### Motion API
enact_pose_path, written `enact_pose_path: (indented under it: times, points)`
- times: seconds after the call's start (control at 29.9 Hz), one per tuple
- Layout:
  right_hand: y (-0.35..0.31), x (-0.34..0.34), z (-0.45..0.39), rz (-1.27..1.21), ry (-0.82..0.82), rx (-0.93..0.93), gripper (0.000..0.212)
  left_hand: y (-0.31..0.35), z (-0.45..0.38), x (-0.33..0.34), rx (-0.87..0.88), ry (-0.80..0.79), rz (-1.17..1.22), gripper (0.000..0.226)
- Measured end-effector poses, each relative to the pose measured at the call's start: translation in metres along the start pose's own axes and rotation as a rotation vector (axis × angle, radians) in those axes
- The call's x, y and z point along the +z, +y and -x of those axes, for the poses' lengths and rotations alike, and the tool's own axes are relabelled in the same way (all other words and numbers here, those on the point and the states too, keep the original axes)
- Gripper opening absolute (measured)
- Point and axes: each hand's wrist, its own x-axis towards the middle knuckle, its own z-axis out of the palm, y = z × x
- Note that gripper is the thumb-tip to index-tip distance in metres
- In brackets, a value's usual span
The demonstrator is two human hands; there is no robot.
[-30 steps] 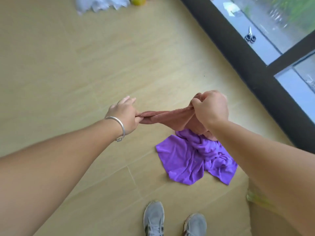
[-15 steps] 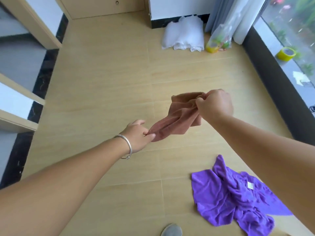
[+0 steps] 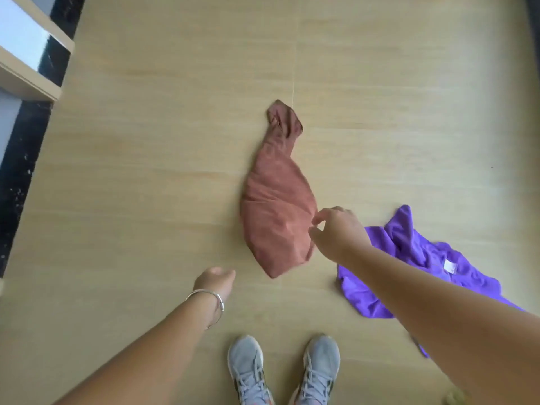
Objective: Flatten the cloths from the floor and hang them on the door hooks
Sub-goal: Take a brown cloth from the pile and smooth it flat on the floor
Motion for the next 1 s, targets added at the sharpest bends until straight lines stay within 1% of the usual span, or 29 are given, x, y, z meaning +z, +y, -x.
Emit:
enact_pose_path:
  times: [0.07, 0.1, 0.17, 0.23, 0.3, 0.37, 0.44, 0.54, 0.64, 0.7, 0.77, 0.84, 0.9, 1.0]
  points:
    - [0.024, 0.046, 0.010, 0.059, -0.051, 0.005, 0.028, -0.042, -0.024, 0.019, -0.031, 0.024, -0.133, 0.045]
    - [0.037, 0.069, 0.014, 0.090, -0.071, 0.020, 0.029, -0.061, -0.037, 0.030, -0.004, 0.027, -0.246, 0.052]
    - [0.060, 0.107, 0.015, 0.166, -0.120, 0.068, 0.034, -0.089, -0.057, 0.046, 0.115, 0.031, -0.520, 0.056]
    - [0.079, 0.137, 0.016, 0.232, -0.164, 0.101, 0.040, -0.106, -0.073, 0.059, 0.292, 0.062, -0.725, 0.056]
    - [0.094, 0.167, 0.013, 0.274, -0.170, 0.116, 0.046, -0.117, -0.092, 0.077, 0.460, 0.085, -0.829, 0.054]
    - [0.109, 0.190, 0.005, 0.316, -0.145, 0.106, 0.049, -0.122, -0.111, 0.099, 0.585, 0.096, -0.891, 0.049]
    - [0.123, 0.207, -0.007, 0.353, -0.122, 0.092, 0.052, -0.119, -0.129, 0.124, 0.664, 0.099, -0.914, 0.049]
    - [0.148, 0.227, -0.032, 0.415, -0.069, 0.060, 0.054, -0.107, -0.158, 0.165, 0.723, 0.113, -0.905, 0.054]
    - [0.165, 0.239, -0.058, 0.497, -0.007, -0.013, 0.054, -0.094, -0.180, 0.190, 0.797, 0.156, -0.873, 0.060]
    - [0.177, 0.247, -0.078, 0.553, 0.033, -0.061, 0.054, -0.090, -0.198, 0.207, 0.849, 0.154, -0.861, 0.067]
    - [0.185, 0.252, -0.095, 0.645, 0.031, -0.139, 0.057, -0.088, -0.210, 0.217, 0.880, 0.129, -0.863, 0.077]
    - [0.191, 0.254, -0.111, 0.770, -0.008, -0.226, 0.058, -0.088, -0.216, 0.224, 0.908, 0.122, -0.860, 0.081]
    - [0.194, 0.254, -0.121, 0.849, -0.030, -0.271, 0.056, -0.088, -0.217, 0.226, 0.948, 0.155, -0.843, 0.075]
    - [0.191, 0.254, -0.131, 0.854, -0.002, -0.289, 0.042, -0.086, -0.220, 0.223, 1.006, 0.220, -0.753, 0.052]
